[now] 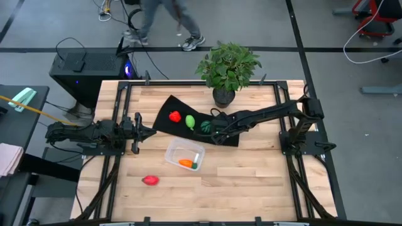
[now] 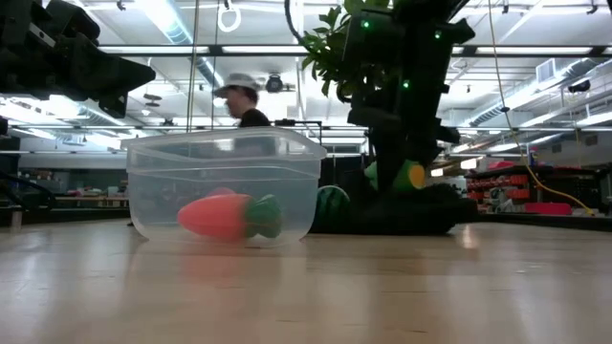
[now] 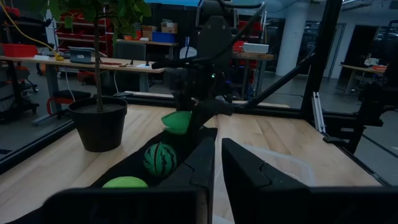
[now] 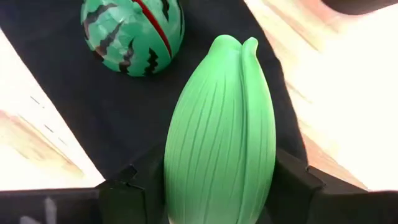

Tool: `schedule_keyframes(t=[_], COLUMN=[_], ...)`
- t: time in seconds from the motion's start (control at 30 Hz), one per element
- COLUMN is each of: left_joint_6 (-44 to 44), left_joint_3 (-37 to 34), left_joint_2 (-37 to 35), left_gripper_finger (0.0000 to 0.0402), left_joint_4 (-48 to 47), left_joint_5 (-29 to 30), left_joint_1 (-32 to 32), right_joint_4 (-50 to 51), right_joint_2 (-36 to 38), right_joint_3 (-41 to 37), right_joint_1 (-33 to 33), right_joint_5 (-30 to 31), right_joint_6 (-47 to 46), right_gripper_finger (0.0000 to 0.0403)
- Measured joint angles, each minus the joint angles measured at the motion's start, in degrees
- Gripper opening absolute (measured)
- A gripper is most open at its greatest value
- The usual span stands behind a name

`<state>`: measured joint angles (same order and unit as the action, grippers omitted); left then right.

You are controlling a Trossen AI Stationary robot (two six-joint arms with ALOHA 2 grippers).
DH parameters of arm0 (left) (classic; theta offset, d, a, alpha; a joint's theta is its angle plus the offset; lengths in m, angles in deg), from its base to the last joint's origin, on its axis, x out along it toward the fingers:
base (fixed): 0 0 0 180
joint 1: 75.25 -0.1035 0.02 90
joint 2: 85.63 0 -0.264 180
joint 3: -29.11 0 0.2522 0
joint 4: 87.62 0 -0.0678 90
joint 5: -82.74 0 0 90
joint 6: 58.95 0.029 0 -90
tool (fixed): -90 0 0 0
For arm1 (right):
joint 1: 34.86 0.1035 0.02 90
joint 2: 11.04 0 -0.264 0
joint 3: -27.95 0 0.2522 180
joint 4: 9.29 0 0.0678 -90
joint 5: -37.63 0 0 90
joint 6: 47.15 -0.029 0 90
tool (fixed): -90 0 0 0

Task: Pick and placing Produce into tupperware
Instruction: Put the green corn into the transparent bin

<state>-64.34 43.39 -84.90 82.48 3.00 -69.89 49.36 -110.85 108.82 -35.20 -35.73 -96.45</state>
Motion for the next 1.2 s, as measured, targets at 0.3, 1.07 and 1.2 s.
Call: schedule_keyframes(t=[0.3, 1.07, 1.2], left_joint_6=[0.0, 0.0, 0.1], left_joint_3=[0.0, 0.0, 0.0], left_joint_2=[0.0, 0.0, 0.0], left_gripper_finger=[0.0039, 0.0031, 0.003], left_joint_4=[0.0, 0.0, 0.0], left_joint_5=[0.0, 0.0, 0.0], left_joint_1=[0.0, 0.0, 0.0], right_joint_4=[0.0, -0.6, -0.8], right_joint_2=[2.8, 2.8, 2.8], right_joint_3=[0.0, 0.5, 3.5], right_joint_1=[0.0, 1.1, 2.0], right_joint_5=[0.0, -2.5, -2.6], right_joint_6=[1.0, 1.7, 3.8], right_gripper_finger=[0.0205, 0.0203, 0.0203])
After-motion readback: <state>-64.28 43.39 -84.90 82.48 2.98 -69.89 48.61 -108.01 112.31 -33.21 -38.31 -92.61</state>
